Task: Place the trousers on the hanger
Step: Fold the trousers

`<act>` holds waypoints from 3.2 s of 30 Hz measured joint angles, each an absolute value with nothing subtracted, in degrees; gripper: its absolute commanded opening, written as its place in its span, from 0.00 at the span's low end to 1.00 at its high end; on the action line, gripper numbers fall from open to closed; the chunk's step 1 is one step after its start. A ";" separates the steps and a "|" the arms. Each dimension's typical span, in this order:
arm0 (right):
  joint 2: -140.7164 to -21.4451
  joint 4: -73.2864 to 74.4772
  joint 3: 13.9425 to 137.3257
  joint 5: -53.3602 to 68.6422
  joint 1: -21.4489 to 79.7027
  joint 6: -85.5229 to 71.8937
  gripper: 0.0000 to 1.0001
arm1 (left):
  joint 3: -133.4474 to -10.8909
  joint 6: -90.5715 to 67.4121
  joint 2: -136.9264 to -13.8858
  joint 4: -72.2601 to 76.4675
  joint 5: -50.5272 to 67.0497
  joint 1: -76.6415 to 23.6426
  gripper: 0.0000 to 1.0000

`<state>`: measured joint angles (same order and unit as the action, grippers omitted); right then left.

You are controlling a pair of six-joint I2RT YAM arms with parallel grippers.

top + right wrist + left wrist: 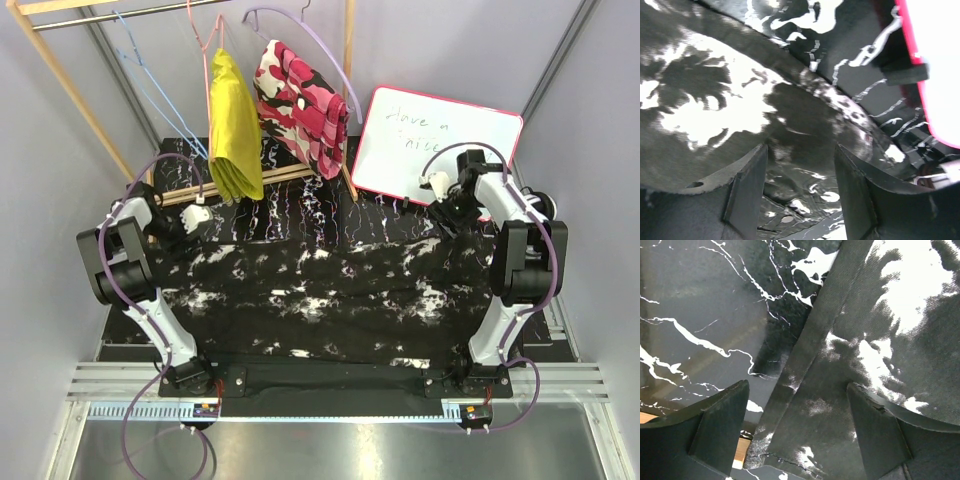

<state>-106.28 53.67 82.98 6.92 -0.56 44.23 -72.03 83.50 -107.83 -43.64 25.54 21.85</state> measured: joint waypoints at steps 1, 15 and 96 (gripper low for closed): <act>-106.34 53.63 83.24 6.92 -0.95 44.40 0.65 | -72.25 83.53 -107.94 -43.66 25.36 21.67 0.85; -107.87 54.50 86.72 7.16 -4.25 44.97 0.70 | -76.55 83.88 -111.53 -48.58 26.30 20.62 0.32; -74.15 35.44 53.58 10.63 -4.21 50.33 0.08 | -49.01 78.26 -78.41 -26.02 37.06 38.28 0.00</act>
